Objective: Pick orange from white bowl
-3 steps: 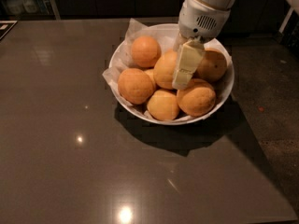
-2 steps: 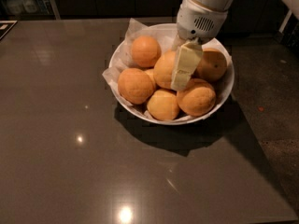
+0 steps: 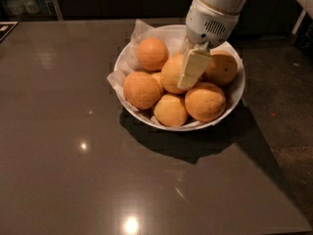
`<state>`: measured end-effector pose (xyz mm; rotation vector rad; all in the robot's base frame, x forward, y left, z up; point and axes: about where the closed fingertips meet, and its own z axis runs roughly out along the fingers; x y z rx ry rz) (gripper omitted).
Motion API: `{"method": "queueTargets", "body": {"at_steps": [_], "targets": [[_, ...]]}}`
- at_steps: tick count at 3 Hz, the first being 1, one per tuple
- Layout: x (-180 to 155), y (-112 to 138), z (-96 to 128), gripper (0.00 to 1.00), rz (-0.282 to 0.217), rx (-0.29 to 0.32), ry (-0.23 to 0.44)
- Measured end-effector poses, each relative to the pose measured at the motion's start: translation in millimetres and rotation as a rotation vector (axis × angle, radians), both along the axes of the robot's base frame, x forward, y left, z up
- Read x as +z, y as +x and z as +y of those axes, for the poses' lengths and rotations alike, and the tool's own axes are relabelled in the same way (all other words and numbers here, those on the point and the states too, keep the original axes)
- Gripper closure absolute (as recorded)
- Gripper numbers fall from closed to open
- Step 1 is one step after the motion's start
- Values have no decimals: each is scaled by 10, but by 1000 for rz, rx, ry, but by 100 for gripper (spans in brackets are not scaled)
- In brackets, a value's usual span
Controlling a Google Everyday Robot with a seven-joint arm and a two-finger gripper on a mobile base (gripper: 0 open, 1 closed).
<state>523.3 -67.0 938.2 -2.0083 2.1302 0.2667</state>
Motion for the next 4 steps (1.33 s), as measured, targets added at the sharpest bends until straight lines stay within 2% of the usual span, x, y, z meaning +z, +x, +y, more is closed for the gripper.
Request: {"method": "queueTargets", "body": {"at_steps": [1, 2, 3, 4], "targets": [[0, 0, 0, 92, 0, 0, 0], [34, 40, 51, 100, -38, 0, 9], [354, -166, 168, 100, -117, 47, 45], [354, -138, 189, 100, -126, 45, 51]]}}
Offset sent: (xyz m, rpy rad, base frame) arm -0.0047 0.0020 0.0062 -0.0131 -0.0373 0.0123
